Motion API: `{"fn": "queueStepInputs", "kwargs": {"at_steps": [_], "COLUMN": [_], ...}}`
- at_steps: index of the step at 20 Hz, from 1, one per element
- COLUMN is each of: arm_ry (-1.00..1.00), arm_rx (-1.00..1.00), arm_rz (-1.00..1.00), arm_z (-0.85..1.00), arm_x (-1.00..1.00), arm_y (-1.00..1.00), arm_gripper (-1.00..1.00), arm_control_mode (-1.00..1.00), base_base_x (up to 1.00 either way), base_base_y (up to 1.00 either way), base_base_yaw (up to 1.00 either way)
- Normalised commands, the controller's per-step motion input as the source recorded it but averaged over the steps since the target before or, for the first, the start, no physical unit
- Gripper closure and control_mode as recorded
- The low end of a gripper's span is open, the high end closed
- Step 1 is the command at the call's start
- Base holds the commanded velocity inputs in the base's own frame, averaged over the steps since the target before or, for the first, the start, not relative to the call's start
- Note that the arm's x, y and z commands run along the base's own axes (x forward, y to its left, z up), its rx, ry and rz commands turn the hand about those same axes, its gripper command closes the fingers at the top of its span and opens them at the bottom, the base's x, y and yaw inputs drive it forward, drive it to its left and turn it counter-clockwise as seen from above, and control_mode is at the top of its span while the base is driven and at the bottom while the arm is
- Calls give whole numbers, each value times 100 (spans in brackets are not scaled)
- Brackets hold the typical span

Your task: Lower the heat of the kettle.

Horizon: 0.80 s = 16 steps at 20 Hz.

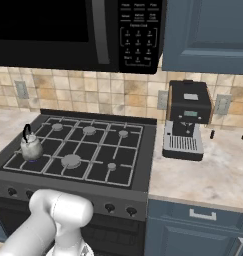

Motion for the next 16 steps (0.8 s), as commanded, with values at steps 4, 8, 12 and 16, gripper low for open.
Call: {"fn": "queueStepInputs", "kwargs": {"at_steps": [4, 8, 12, 16], "arm_ry": [0, 0, 0, 0], "arm_rx": [1, 1, 2, 3], "arm_rz": [0, 0, 0, 0], "arm_z": [-7, -12, -16, -14], "arm_x": [22, 12, 0, 0], "arm_y": [14, 21, 18, 14], "arm_gripper": [-100, -100, -100, -100], "arm_control_mode": [-100, -100, -100, -100], "base_base_x": [0, 0, 0, 0], "base_base_y": [0, 0, 0, 0], "base_base_yaw": [0, 0, 0, 0]}}
